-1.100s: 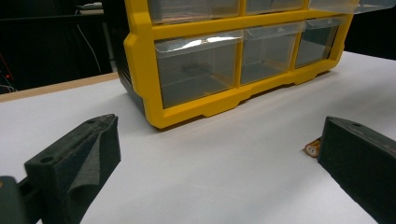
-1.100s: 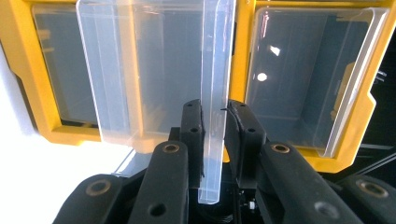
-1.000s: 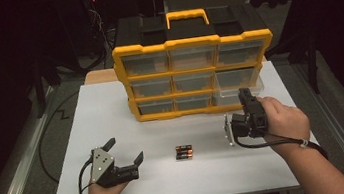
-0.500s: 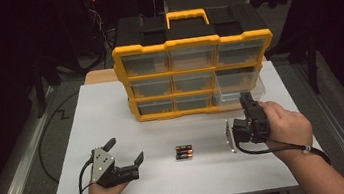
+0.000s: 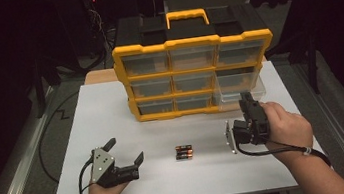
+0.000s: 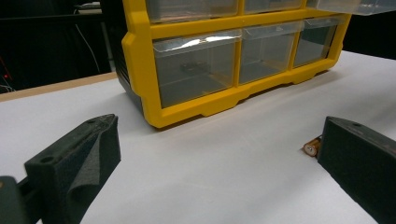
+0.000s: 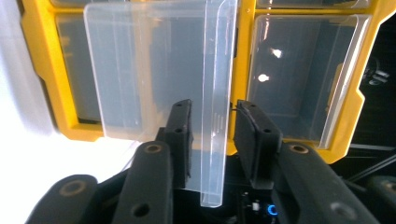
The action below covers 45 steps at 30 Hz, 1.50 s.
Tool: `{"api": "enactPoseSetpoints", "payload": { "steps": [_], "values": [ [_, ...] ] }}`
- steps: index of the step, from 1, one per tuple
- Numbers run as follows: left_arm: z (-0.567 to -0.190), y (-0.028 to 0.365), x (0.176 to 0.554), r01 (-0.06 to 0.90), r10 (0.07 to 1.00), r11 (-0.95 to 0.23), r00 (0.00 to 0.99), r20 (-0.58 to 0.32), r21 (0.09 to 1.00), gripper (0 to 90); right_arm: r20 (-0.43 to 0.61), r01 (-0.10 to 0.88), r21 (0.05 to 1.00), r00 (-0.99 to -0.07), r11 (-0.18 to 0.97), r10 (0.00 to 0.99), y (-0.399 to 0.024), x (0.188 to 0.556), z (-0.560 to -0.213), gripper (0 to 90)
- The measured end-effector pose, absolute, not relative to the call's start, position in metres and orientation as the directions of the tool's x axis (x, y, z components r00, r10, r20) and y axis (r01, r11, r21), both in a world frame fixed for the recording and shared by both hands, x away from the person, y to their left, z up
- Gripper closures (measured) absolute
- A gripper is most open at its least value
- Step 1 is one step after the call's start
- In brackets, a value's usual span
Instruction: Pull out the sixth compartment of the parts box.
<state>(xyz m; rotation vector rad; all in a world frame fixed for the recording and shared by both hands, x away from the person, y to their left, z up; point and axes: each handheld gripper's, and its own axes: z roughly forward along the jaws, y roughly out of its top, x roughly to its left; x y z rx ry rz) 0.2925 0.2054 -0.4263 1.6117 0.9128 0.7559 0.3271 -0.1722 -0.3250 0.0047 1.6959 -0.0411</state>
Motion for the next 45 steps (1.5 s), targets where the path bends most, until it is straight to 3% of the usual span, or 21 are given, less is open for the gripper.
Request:
{"api": "enactPoseSetpoints", "payload": {
  "steps": [17,45],
  "values": [
    [-0.427,0.205,0.293,0.175,0.862,-0.130,0.507,0.024,0.976,0.5,-0.990,-0.026,-0.007,-0.142,1.000,-0.011,-0.169,0.308,-0.342,64.2],
    [-0.427,0.205,0.293,0.174,0.862,-0.131,0.506,0.026,0.976,0.5,-0.970,-0.078,0.001,-0.242,0.997,-0.018,-0.168,0.305,-0.415,59.6]
  ]
}}
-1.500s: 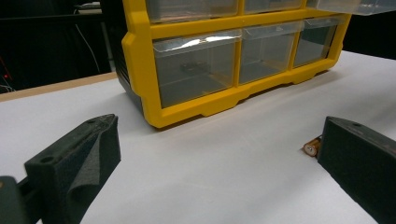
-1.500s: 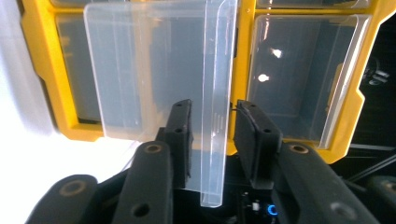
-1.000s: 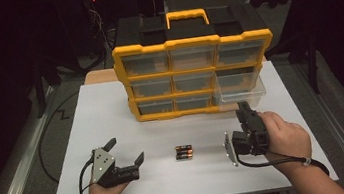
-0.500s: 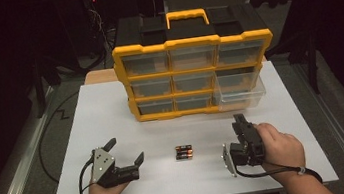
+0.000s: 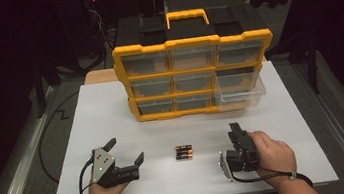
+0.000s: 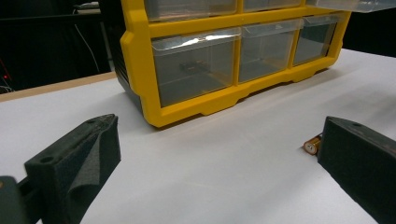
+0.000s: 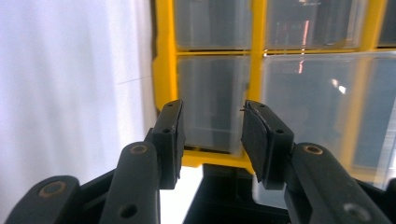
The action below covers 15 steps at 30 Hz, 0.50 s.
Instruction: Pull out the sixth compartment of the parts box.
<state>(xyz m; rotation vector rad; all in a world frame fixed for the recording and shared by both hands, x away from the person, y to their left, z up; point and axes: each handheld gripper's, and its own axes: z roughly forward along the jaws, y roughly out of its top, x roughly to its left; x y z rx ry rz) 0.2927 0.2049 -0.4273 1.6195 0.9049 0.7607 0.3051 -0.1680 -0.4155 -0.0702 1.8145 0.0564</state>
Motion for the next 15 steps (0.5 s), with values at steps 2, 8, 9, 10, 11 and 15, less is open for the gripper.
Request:
{"api": "enactPoseSetpoints", "payload": {
  "steps": [2,8,9,10,11,15],
  "values": [
    [-0.428,0.205,0.293,0.173,0.862,-0.132,0.506,0.026,0.976,0.5,-0.964,-0.067,0.004,-0.265,0.998,-0.014,-0.169,0.306,-0.421,59.0],
    [-0.428,0.204,0.294,0.175,0.860,-0.135,0.509,0.028,0.975,0.5,-0.962,-0.078,0.013,-0.274,0.997,-0.008,-0.173,0.308,-0.432,52.7],
    [-0.428,0.204,0.294,0.176,0.859,-0.137,0.511,0.029,0.975,0.5,-0.958,-0.072,0.015,-0.285,0.997,-0.006,-0.173,0.308,-0.432,49.6],
    [-0.428,0.204,0.294,0.176,0.859,-0.136,0.512,0.028,0.975,0.5,-0.957,-0.080,0.020,-0.289,0.997,-0.004,-0.174,0.308,-0.432,48.3],
    [-0.428,0.204,0.294,0.175,0.858,-0.138,0.513,0.029,0.975,0.5,-0.955,-0.071,0.027,-0.296,0.997,0.004,-0.175,0.308,-0.432,47.0],
    [-0.428,0.205,0.293,0.172,0.859,-0.129,0.511,0.024,0.977,0.5,-0.949,-0.083,0.042,-0.314,0.996,0.014,-0.181,0.309,-0.433,38.3]
  ]
}}
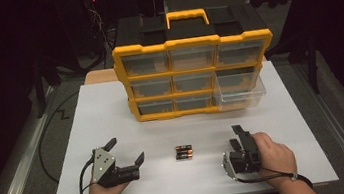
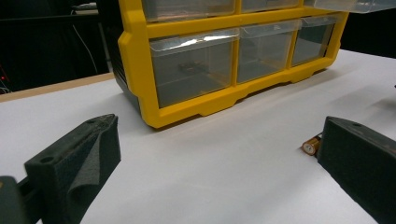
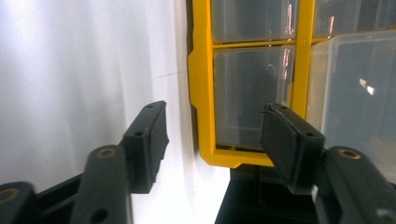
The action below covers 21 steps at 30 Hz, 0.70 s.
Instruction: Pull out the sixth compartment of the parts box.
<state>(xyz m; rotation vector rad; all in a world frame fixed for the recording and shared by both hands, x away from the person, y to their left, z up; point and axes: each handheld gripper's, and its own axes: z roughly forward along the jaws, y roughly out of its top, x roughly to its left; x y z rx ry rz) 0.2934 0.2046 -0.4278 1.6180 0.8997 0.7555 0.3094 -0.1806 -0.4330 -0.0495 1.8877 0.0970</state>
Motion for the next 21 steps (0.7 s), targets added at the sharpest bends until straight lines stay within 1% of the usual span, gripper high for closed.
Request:
{"api": "enactPoseSetpoints", "payload": {
  "steps": [1,2,3,4,6,7,8,9,12,13,15,16,18,21],
  "values": [
    [-0.4278,0.2045,0.2934,0.172,0.859,-0.129,0.511,0.024,0.977,0.5,-0.949,-0.083,0.042,-0.314,0.996,0.014,-0.1806,0.3094,-0.4330,38.3],
    [-0.4278,0.2042,0.2934,0.172,0.858,-0.130,0.513,0.024,0.977,0.5,-0.949,-0.088,0.048,-0.314,0.995,0.018,-0.1816,0.3100,-0.4344,35.5],
    [-0.4278,0.2041,0.2933,0.171,0.858,-0.130,0.513,0.024,0.977,0.5,-0.949,-0.088,0.048,-0.314,0.995,0.018,-0.1816,0.3100,-0.4344,35.5],
    [-0.4276,0.2038,0.2929,0.170,0.856,-0.133,0.516,0.027,0.976,0.5,-0.942,-0.083,0.055,-0.335,0.995,0.024,-0.1819,0.3105,-0.4341,29.7],
    [-0.4276,0.2038,0.2929,0.171,0.857,-0.132,0.515,0.026,0.976,0.5,-0.943,-0.085,0.056,-0.332,0.995,0.024,-0.1822,0.3109,-0.4347,25.2],
    [-0.4277,0.2038,0.2931,0.172,0.857,-0.133,0.515,0.026,0.976,0.5,-0.944,-0.090,0.064,-0.330,0.994,0.031,-0.1824,0.3110,-0.4348,23.4],
    [-0.4277,0.2038,0.2931,0.172,0.857,-0.133,0.515,0.026,0.976,0.5,-0.944,-0.090,0.064,-0.330,0.994,0.031,-0.1824,0.3110,-0.4348,23.4],
    [-0.4281,0.2036,0.2933,0.176,0.856,-0.134,0.516,0.025,0.975,0.5,-0.944,-0.093,0.073,-0.327,0.993,0.039,-0.1825,0.3109,-0.4341,19.7],
    [-0.4285,0.2031,0.2934,0.176,0.857,-0.133,0.515,0.024,0.975,0.5,-0.947,-0.098,0.084,-0.318,0.992,0.049,-0.1828,0.3106,-0.4324,15.1],
    [-0.4287,0.2028,0.2934,0.178,0.856,-0.135,0.516,0.024,0.975,0.5,-0.943,-0.097,0.095,-0.328,0.991,0.058,-0.1832,0.3103,-0.4321,13.1],
    [-0.4288,0.2025,0.2934,0.178,0.857,-0.134,0.515,0.024,0.975,0.4,-0.943,-0.114,0.093,-0.329,0.989,0.051,-0.1838,0.3112,-0.4321,9.2],
    [-0.4288,0.2025,0.2934,0.178,0.857,-0.134,0.515,0.024,0.975,0.5,-0.943,-0.114,0.093,-0.329,0.989,0.051,-0.1838,0.3112,-0.4321,9.2],
    [-0.4288,0.2024,0.2933,0.178,0.857,-0.134,0.514,0.024,0.975,0.5,-0.941,-0.104,0.098,-0.334,0.990,0.058,-0.1849,0.3123,-0.4329,2.4],
    [-0.4290,0.2024,0.2933,0.180,0.857,-0.136,0.515,0.024,0.974,0.5,-0.942,-0.105,0.117,-0.327,0.988,0.077,-0.1867,0.3137,-0.4326,0.9]
  ]
}}
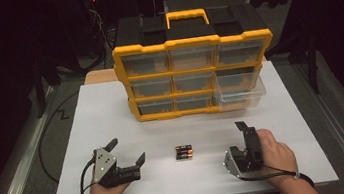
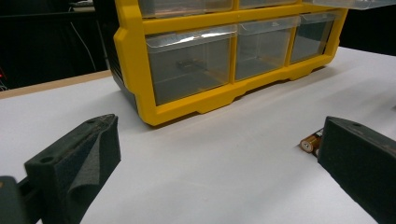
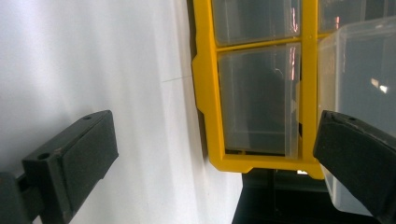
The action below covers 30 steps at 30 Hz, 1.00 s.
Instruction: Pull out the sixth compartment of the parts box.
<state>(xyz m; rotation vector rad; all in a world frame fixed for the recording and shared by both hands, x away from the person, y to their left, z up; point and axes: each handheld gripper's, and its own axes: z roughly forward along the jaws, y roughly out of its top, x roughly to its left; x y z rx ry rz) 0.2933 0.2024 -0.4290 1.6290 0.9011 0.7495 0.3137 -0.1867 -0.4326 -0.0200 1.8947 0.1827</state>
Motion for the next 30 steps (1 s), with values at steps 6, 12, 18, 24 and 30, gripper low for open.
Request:
{"api": "enactPoseSetpoints", "payload": {
  "steps": [6,12,18,24,30],
  "values": [
    [-0.430,0.202,0.294,0.183,0.857,-0.134,0.515,0.022,0.974,0.5,-0.935,-0.097,0.162,-0.334,0.982,0.121,-0.190,0.315,-0.430,0.9],
    [-0.429,0.203,0.293,0.181,0.858,-0.129,0.513,0.019,0.975,0.5,-0.910,-0.063,0.245,-0.359,0.968,0.207,-0.195,0.317,-0.430,1.0],
    [-0.429,0.203,0.294,0.182,0.858,-0.128,0.513,0.017,0.975,0.5,-0.871,-0.037,0.344,-0.386,0.938,0.304,-0.200,0.319,-0.427,1.0],
    [-0.429,0.204,0.294,0.183,0.859,-0.125,0.512,0.014,0.975,0.5,-0.812,0.008,0.439,-0.424,0.898,0.401,-0.205,0.322,-0.426,0.9],
    [-0.429,0.204,0.294,0.185,0.860,-0.124,0.510,0.012,0.975,0.5,-0.760,0.038,0.520,-0.436,0.854,0.482,-0.210,0.324,-0.424,1.0]
  ]
}}
